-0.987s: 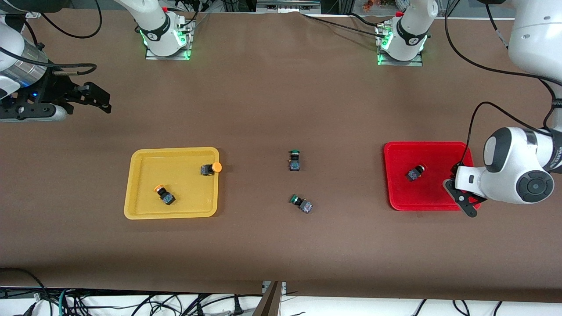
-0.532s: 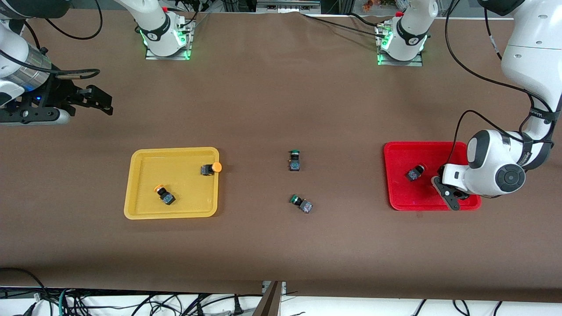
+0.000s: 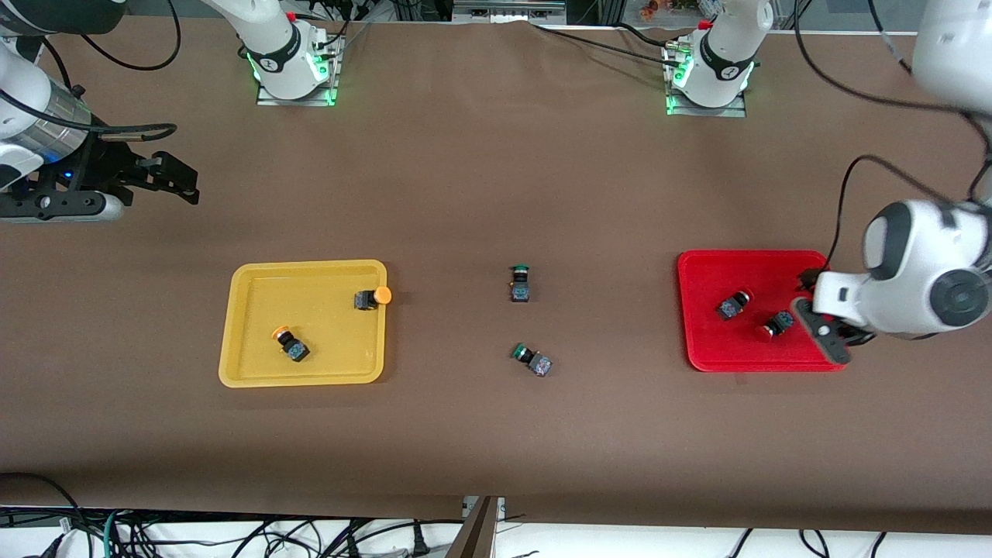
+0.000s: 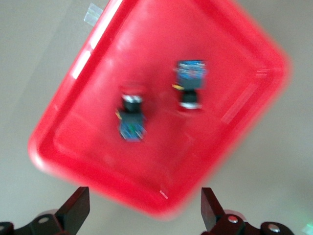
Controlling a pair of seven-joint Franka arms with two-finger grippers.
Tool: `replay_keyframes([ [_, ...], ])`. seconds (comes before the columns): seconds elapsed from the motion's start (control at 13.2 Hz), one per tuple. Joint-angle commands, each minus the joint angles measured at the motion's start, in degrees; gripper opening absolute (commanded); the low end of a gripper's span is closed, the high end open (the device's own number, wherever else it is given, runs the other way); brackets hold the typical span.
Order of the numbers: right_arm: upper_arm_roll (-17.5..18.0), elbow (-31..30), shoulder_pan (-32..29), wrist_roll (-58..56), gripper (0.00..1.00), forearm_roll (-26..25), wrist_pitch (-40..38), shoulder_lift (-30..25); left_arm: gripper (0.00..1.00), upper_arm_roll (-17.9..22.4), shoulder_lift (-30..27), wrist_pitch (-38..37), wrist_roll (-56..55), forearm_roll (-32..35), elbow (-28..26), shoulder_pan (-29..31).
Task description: Place red and yellow buttons in trays
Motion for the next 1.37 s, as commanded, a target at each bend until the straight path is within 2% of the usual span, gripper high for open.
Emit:
replay_keyframes([
  [0.0, 0.93, 1.11, -0.69, 0.67, 1.00, -1.41, -0.53, 0.28, 1.00, -3.59, -8.01, -14.02, -13.05, -4.78, 3.40, 0.10],
  [0.15, 0.93, 1.02, -0.60, 0.93, 1.00, -1.68, -0.18, 0.28, 1.00, -7.72, -12.58, -18.36, -24.12, -5.42, 6.84, 0.10],
  [0.3, 1.37, 1.11, -0.25, 0.93, 1.00, -4.73, 0.18, 0.37, 1.00, -11.50, -14.27, -21.17, -35.47, -5.42, 8.35, 0.10],
  [0.53, 1.37, 1.11, -0.25, 1.02, 1.00, -5.02, 0.18, 0.54, 1.00, -11.34, -14.98, -21.02, -38.51, -9.09, 9.32, 0.71],
  [0.61, 1.46, 1.11, -0.16, 1.02, 1.00, -5.10, 0.09, 0.81, 1.00, -8.47, -15.67, -19.44, -38.77, -10.24, 9.14, 0.11],
  [0.68, 1.46, 1.11, -0.16, 1.02, 1.00, -5.10, 0.09, 0.81, 1.00, -2.44, -17.42, -16.21, -39.12, -10.69, 7.58, -3.81],
  [0.76, 1.46, 1.11, -0.16, 1.02, 1.00, -4.93, 0.00, 0.81, 1.00, 5.71, -19.79, -12.17, -39.21, -10.69, 4.95, -11.25],
  [0.84, 1.46, 1.11, -0.16, 1.10, 1.00, -4.84, 0.00, 0.81, 1.00, 11.71, -21.55, -9.44, -39.38, -10.69, 3.10, -15.85],
  [1.06, 1.46, 1.11, -0.08, 1.10, 1.00, -4.84, 0.09, 0.81, 1.00, 14.31, -28.31, -3.20, -47.34, -10.69, -6.64, -18.17],
  [1.14, 1.46, 1.11, -0.08, 1.10, 1.00, -4.84, 0.09, 0.81, 1.00, 15.89, -30.25, -1.17, -50.69, -10.69, -9.29, -20.96],
  [1.22, 1.46, 1.11, -0.08, 1.10, 1.00, -4.84, 0.09, 0.81, 1.00, 18.25, -30.53, -1.15, -52.29, -10.61, -9.49, -23.25],
  [1.29, 1.46, 1.11, -0.08, 1.10, 1.00, -4.84, 0.09, 0.81, 1.00, 18.62, -30.44, -1.15, -52.13, -10.69, -9.32, -23.54],
])
